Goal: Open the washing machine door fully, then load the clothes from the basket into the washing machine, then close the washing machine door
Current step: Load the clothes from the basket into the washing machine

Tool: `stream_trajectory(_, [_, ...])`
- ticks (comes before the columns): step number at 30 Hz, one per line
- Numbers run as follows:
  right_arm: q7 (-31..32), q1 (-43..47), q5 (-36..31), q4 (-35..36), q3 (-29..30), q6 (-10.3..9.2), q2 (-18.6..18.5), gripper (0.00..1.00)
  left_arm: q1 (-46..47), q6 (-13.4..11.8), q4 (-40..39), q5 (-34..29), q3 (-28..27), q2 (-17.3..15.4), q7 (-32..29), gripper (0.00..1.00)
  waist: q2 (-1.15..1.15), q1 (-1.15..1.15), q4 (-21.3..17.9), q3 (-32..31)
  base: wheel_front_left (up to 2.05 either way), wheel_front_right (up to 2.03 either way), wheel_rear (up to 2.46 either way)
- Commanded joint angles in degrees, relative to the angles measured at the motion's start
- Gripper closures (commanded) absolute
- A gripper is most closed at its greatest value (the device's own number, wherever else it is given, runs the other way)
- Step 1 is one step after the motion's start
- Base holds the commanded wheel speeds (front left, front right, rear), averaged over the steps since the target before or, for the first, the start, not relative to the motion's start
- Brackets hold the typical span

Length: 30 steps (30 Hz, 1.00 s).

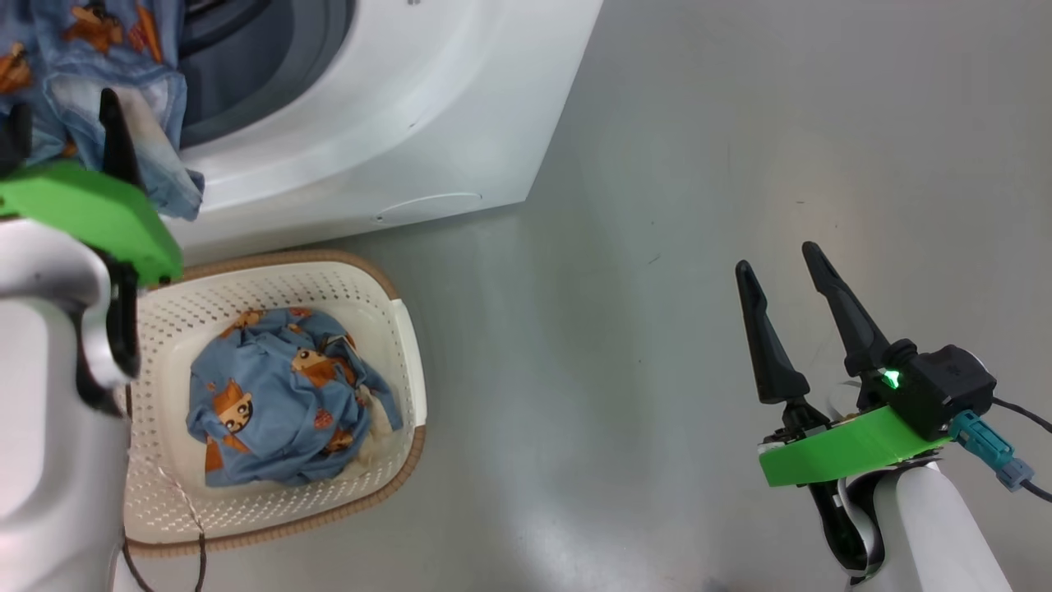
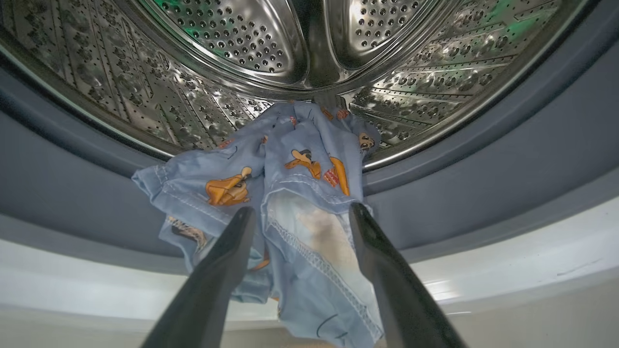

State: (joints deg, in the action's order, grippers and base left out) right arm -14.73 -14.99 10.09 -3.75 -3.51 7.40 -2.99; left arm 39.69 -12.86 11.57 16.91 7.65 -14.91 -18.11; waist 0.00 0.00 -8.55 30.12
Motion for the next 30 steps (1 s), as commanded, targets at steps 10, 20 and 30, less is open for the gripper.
stream_trajectory(10, [-0.3, 2.5, -0.9, 1.2, -1.3, 0.09, 0.1, 0.00, 10.0, -0.5, 15.4, 1.1, -1.2, 0.2, 0.7, 0.00, 0.00, 0.00, 0.2, -1.6, 0.00, 0.00, 0.00])
stream_trajectory(20, [-0.3, 3.5, -1.8, 1.1, -1.9, 0.09, 0.1, 0.00, 16.6, 0.8, 29.9, 1.7, -1.1, -0.8, 2.5, 0.00, 0.00, 0.00, -0.6, -2.3, 0.00, 0.00, 0.00])
stream_trajectory(30, [-0.3, 4.3, -2.4, 1.4, -1.9, 0.09, 0.1, 0.00, 20.5, 2.0, 39.0, 2.0, -0.5, -0.8, 4.9, 0.00, 0.00, 0.00, -1.5, -2.0, 0.00, 0.00, 0.00])
